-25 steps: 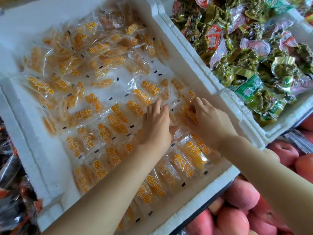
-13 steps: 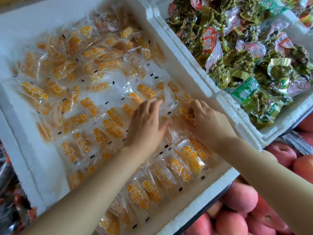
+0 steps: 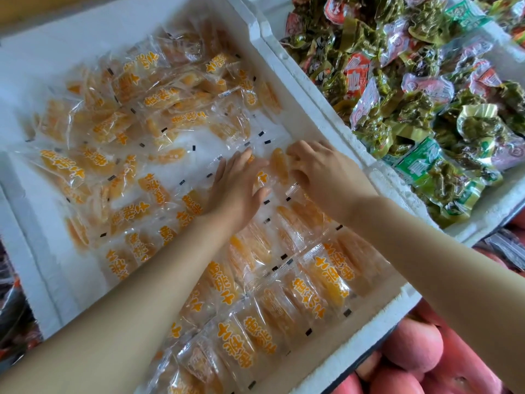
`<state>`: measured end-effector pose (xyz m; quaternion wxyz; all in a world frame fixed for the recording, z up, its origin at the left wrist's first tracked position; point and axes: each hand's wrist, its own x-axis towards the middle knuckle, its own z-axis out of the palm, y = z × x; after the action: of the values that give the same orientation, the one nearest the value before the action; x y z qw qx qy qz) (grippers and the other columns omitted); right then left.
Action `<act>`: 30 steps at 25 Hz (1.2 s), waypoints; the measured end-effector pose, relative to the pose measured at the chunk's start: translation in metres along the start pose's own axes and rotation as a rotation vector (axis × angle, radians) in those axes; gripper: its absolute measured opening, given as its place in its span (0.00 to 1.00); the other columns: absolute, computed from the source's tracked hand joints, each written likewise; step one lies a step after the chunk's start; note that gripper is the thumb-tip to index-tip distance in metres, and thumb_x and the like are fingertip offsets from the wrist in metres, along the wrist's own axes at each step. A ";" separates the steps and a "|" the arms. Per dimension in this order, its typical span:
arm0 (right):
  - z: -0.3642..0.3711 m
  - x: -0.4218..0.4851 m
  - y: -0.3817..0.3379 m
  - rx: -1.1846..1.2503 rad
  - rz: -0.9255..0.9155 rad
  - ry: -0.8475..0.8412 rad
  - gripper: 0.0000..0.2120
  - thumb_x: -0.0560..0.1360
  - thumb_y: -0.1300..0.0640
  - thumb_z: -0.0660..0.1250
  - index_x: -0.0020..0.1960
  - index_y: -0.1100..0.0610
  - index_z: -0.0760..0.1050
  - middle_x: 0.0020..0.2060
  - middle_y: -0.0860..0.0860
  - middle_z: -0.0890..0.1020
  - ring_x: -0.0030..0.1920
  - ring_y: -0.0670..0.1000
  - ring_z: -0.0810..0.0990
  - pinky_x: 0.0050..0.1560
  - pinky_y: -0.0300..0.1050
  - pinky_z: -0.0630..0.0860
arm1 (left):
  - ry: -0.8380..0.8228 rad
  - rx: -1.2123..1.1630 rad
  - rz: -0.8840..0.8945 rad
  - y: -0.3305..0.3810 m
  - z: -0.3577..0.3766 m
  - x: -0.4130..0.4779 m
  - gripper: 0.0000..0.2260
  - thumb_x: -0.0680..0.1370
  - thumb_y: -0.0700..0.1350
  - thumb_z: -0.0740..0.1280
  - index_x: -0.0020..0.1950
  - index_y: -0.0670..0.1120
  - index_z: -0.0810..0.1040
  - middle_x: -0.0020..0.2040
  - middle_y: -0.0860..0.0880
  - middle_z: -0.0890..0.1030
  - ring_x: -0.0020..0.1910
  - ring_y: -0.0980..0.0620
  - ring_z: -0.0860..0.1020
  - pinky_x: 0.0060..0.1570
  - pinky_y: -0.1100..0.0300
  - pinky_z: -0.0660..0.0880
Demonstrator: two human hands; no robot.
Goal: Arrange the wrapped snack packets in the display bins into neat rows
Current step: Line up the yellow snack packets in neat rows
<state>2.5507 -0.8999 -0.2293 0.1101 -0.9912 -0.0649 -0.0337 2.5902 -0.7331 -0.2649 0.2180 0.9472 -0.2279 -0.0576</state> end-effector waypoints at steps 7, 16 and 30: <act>0.007 0.056 -0.008 -0.007 -0.060 -0.263 0.23 0.76 0.53 0.65 0.69 0.56 0.66 0.60 0.54 0.75 0.59 0.55 0.73 0.55 0.51 0.73 | 0.009 0.004 0.076 0.001 0.000 -0.006 0.21 0.77 0.45 0.69 0.69 0.46 0.70 0.74 0.44 0.64 0.75 0.48 0.59 0.73 0.58 0.46; 0.002 0.067 -0.027 0.165 -0.045 -0.107 0.23 0.78 0.60 0.56 0.72 0.55 0.60 0.67 0.55 0.69 0.64 0.57 0.71 0.61 0.51 0.70 | 0.193 -0.117 0.023 -0.021 -0.021 -0.020 0.15 0.80 0.43 0.62 0.66 0.42 0.71 0.66 0.44 0.71 0.68 0.47 0.66 0.65 0.59 0.59; 0.044 0.124 -0.066 0.262 0.290 -0.016 0.37 0.69 0.51 0.73 0.69 0.62 0.57 0.62 0.61 0.72 0.62 0.61 0.71 0.55 0.50 0.69 | 0.125 0.135 -0.285 -0.096 -0.067 -0.057 0.21 0.77 0.52 0.64 0.66 0.43 0.70 0.63 0.45 0.69 0.61 0.45 0.66 0.55 0.59 0.60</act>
<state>2.6663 -0.8114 -0.2484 0.2412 -0.9677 0.0739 -0.0011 2.5925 -0.6043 -0.2461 0.1573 0.9841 -0.0808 -0.0137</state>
